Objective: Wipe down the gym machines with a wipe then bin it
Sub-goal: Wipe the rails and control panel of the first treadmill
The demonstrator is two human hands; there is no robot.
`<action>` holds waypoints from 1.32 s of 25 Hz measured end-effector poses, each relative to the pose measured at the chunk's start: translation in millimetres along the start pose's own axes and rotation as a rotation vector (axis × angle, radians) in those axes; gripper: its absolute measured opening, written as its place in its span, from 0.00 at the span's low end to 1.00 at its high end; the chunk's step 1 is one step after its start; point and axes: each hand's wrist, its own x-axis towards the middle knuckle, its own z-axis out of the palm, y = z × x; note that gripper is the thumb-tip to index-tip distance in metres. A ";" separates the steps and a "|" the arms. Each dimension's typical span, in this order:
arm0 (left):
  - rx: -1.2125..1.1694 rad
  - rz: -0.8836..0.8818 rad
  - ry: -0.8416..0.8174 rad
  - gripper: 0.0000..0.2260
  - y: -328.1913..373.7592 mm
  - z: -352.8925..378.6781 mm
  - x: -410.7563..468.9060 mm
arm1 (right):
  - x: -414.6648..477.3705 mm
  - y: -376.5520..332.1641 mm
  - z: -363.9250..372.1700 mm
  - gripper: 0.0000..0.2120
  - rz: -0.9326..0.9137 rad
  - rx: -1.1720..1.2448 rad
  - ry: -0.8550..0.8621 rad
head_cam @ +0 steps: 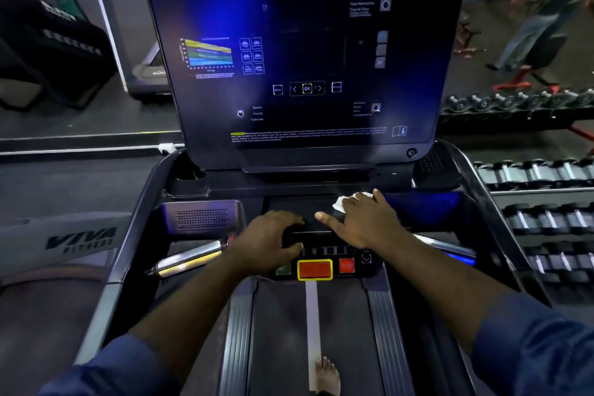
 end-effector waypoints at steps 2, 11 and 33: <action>-0.077 -0.051 0.127 0.24 -13.3 -4.8 -6.6 | 9.8 -6.2 -6.5 0.54 0.007 0.021 -0.041; -0.438 -0.459 0.382 0.19 -82.4 -8.0 -47.0 | 42.5 -120.6 2.9 0.53 -0.208 0.307 -0.208; -0.424 -0.185 0.125 0.12 -130.8 -2.0 -48.0 | -9.8 -162.1 8.7 0.54 0.092 0.113 -0.045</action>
